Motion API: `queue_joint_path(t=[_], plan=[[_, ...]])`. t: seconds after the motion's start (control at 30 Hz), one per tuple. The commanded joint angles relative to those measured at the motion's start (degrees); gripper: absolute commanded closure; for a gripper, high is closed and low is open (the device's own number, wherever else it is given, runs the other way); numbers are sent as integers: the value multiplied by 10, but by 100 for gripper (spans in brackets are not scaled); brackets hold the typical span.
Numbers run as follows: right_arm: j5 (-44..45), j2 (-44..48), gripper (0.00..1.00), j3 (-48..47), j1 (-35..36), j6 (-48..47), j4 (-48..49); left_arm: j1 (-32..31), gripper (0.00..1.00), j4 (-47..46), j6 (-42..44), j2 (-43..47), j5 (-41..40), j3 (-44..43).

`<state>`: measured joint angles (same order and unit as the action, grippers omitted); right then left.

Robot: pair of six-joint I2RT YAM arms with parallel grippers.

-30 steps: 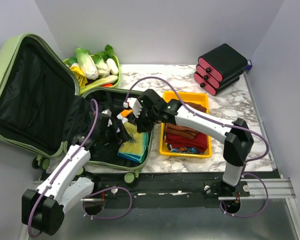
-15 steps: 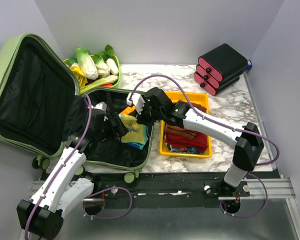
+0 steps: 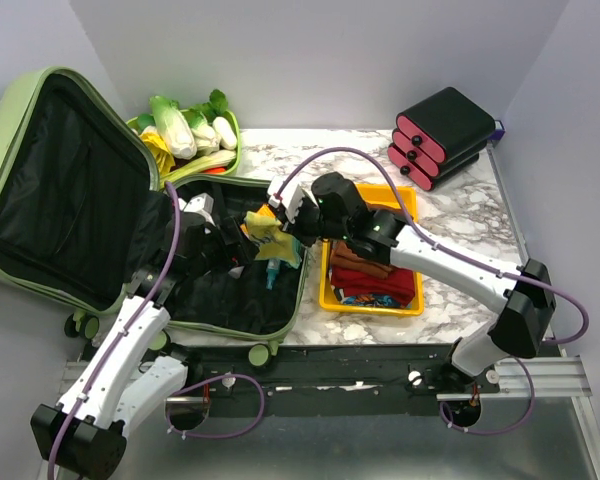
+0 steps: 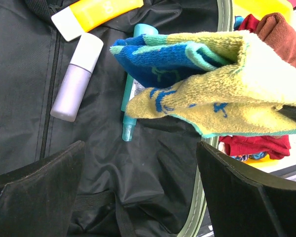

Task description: Open, take out, and arrange the luggage

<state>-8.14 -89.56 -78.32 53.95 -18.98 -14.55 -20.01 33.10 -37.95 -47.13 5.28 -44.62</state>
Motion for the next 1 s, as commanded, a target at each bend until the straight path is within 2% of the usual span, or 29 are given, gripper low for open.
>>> queue_joint_path(t=[0.0,0.17,0.3,0.57,0.8,0.97], plan=[[34,39,99,11,3,-3,16,-1,1,-4,11,15,-12,-13],[53,70,99,5,4,32,-7,-1,1,-9,21,41,3,-15],[75,103,99,-3,3,52,-61,-1,1,0,30,64,-1,-20],[64,205,99,15,4,99,-185,-1,1,21,41,85,-38,-30],[152,311,99,90,1,129,-244,-1,1,35,49,77,-68,-30],[154,332,99,121,-18,132,-250,-1,1,37,51,66,-69,-32]])
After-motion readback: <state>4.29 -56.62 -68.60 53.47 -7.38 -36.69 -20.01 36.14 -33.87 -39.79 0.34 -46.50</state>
